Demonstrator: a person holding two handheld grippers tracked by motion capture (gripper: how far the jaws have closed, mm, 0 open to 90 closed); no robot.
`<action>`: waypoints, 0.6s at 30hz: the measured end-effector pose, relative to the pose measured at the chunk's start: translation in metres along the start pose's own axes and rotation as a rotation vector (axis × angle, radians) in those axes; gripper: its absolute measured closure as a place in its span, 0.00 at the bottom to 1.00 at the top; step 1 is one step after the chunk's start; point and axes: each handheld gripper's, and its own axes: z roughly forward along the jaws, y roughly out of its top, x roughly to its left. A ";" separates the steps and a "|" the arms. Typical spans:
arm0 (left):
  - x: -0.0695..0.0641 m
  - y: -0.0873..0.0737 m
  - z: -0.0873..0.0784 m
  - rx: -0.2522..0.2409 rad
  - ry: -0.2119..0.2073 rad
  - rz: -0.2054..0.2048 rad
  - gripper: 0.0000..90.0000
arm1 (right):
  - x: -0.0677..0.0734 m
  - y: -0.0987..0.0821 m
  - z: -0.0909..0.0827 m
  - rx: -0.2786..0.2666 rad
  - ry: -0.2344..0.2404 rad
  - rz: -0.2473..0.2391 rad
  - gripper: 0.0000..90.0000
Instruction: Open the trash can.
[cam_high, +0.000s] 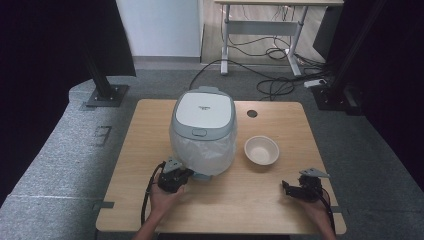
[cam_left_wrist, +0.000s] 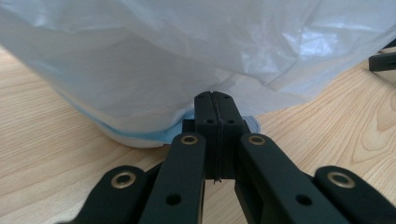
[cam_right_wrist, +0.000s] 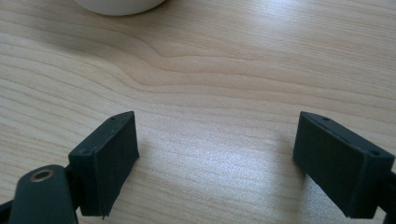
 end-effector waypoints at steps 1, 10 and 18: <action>-0.001 0.000 0.001 0.002 -0.003 0.000 1.00 | 0.000 0.000 0.000 0.000 0.000 0.000 0.15; -0.008 -0.002 0.013 0.031 -0.013 0.022 1.00 | 0.000 0.000 0.000 -0.001 -0.002 0.000 0.15; -0.012 -0.004 0.024 0.058 -0.013 0.039 1.00 | 0.000 0.000 0.000 -0.001 -0.002 0.000 0.15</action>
